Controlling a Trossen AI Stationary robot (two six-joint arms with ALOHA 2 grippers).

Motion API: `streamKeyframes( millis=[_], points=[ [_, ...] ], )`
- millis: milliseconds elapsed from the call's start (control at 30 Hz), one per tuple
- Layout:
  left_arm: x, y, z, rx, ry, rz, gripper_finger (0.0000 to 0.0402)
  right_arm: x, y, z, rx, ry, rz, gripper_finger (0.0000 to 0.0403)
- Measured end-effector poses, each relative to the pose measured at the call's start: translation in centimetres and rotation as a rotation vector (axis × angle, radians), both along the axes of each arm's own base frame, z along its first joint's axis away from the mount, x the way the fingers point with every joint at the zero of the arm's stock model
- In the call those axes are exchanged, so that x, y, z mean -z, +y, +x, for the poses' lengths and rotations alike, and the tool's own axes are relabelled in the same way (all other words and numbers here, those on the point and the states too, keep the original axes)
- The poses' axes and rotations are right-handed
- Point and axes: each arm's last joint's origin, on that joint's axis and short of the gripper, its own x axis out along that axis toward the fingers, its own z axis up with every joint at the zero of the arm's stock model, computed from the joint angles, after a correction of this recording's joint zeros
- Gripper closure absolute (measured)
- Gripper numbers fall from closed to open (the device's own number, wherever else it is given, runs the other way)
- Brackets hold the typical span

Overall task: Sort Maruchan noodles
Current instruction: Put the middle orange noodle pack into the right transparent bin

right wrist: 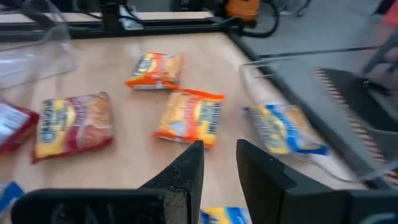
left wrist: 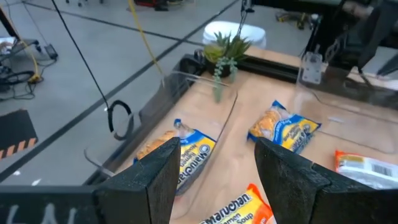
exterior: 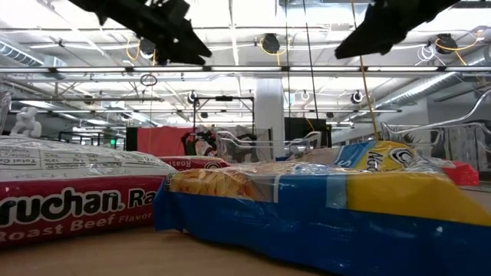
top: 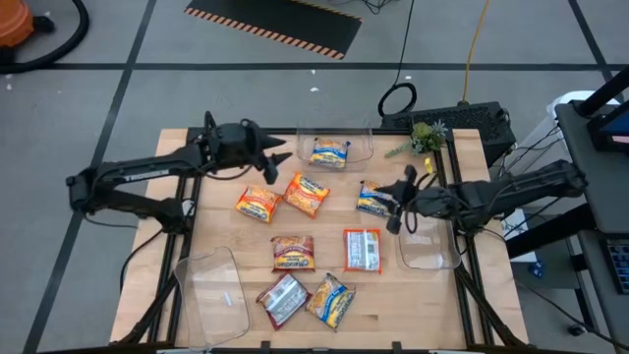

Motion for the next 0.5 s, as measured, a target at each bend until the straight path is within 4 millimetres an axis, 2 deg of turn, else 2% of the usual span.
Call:
streamKeyframes(
  millis=[233,500],
  points=[
    [-0.5,-0.9,-2.3,0.022,0.009,-0.012,0.019,1.2,-1.0,3.0,-0.064,0.001,0.052,0.0312],
    [0.3,-1.1,-2.6,0.034,0.077,-0.024,0.019,3.2,-3.3,5.9,-0.098,0.015,0.109,0.0312]
  ],
)
